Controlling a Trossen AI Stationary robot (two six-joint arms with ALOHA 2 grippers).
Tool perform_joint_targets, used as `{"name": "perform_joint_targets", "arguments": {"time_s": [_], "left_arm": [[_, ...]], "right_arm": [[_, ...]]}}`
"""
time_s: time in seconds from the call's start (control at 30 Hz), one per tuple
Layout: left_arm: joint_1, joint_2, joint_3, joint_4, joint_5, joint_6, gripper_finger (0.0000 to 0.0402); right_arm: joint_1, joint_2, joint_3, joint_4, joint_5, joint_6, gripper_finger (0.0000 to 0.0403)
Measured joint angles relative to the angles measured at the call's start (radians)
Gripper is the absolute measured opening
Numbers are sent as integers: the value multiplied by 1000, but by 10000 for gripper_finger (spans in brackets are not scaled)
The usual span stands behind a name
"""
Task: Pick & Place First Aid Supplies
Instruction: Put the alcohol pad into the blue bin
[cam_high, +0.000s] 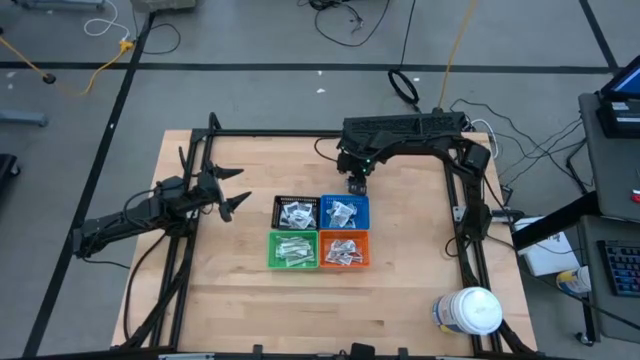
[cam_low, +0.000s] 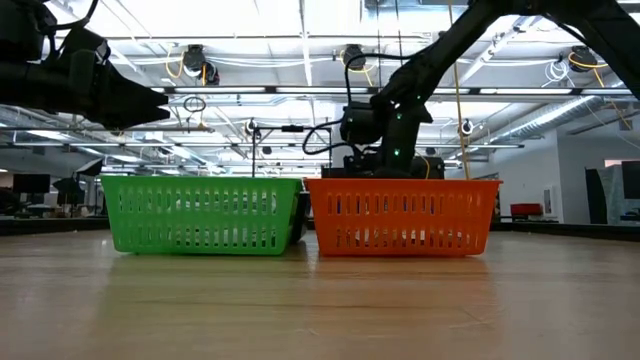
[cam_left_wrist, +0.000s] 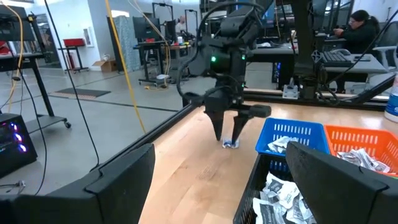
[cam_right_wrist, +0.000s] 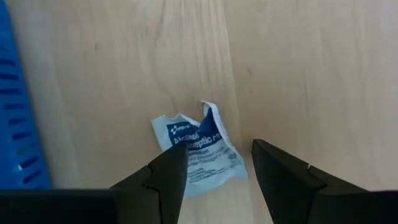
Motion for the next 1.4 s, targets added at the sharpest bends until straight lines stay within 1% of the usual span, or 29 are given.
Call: {"name": "perform_joint_targets", "arguments": {"time_s": [0.1, 0.17, 0.27, 0.4, 0.47, 0.57, 0.83, 0.9, 1.03, 1.1, 1.27, 1.4], "left_arm": [[0, 0, 0, 0, 0, 0, 365], [0, 0, 0, 0, 0, 0, 365], [0, 0, 0, 0, 0, 0, 365], [0, 0, 0, 0, 0, 0, 365], [0, 0, 0, 0, 0, 0, 365], [0, 0, 0, 0, 0, 0, 365], [0, 0, 0, 0, 0, 0, 365], [0, 0, 0, 0, 0, 0, 365], [0, 0, 0, 0, 0, 0, 365], [0, 0, 0, -1, 0, 0, 365], [0, 0, 0, -1, 0, 0, 365], [0, 0, 0, -1, 0, 0, 365]], "right_arm": [[3, 2, 0, -2, -1, 0, 166], [7, 2, 0, -2, 0, -4, 149], [8, 2, 0, -3, -2, -15, 107], [9, 2, -1, -3, -3, -16, 27], [13, 2, -1, -3, -1, -17, 9], [15, -20, -2, -15, 6, 7, 8], [23, -136, 29, -68, 7, 74, 2], [30, -157, 46, -75, 41, 101, 3], [45, -194, 64, -109, 162, 166, 3], [53, -208, 66, -112, 200, 191, 2], [79, -217, 66, -154, 207, 266, 2], [141, -221, 67, -170, 208, 277, 2]]}}
